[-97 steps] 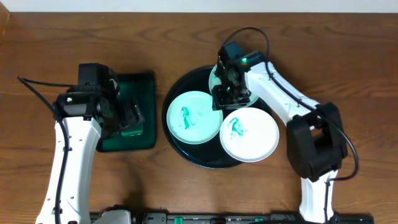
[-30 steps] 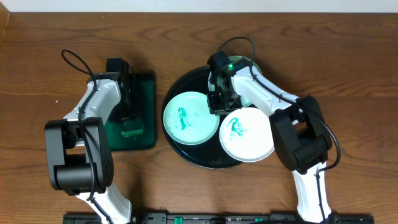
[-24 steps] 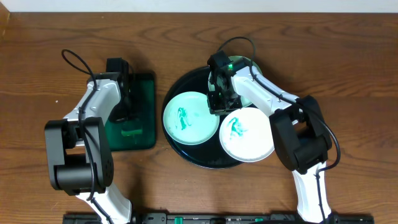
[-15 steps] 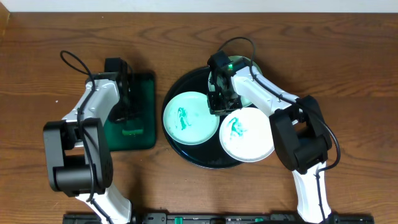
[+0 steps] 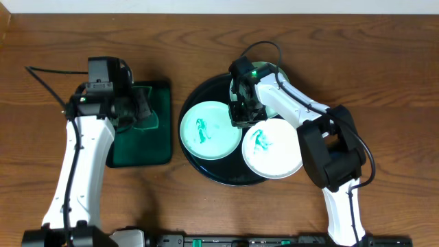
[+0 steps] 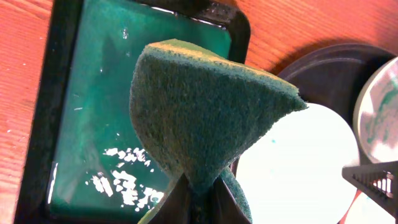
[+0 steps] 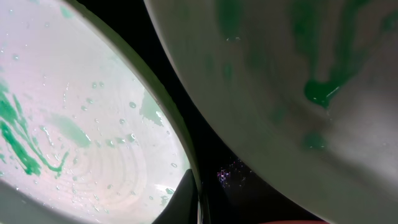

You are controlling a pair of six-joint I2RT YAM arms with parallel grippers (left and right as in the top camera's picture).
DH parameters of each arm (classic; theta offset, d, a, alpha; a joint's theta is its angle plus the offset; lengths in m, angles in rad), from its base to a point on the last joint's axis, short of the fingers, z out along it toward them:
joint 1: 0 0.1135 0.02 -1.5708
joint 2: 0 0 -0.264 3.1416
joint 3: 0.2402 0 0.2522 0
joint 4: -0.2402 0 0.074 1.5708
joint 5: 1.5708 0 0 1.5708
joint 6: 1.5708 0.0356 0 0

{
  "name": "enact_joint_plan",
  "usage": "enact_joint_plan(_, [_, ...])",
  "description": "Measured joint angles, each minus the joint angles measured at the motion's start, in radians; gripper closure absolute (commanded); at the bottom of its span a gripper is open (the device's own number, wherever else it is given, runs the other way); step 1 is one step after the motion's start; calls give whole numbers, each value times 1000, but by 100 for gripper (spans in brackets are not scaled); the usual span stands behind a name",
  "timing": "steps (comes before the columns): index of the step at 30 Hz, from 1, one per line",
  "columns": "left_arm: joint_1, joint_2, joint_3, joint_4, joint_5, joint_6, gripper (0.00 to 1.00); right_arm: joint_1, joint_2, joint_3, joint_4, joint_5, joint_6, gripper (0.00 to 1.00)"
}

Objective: Clean dirty plates on tray and stack at the side
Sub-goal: 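Grasp the green sponge with the left gripper and lift it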

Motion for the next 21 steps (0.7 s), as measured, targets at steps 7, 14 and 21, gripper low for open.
enact_joint_plan(7, [0,-6,0,-13,0,-8,93,0,0,0,0,0,0,99])
enact_joint_plan(14, [0,-6,0,-14,0,-16,93,0,0,0,0,0,0,99])
enact_joint_plan(21, [0,-6,0,-14,0,-19,93,0,0,0,0,0,0,99])
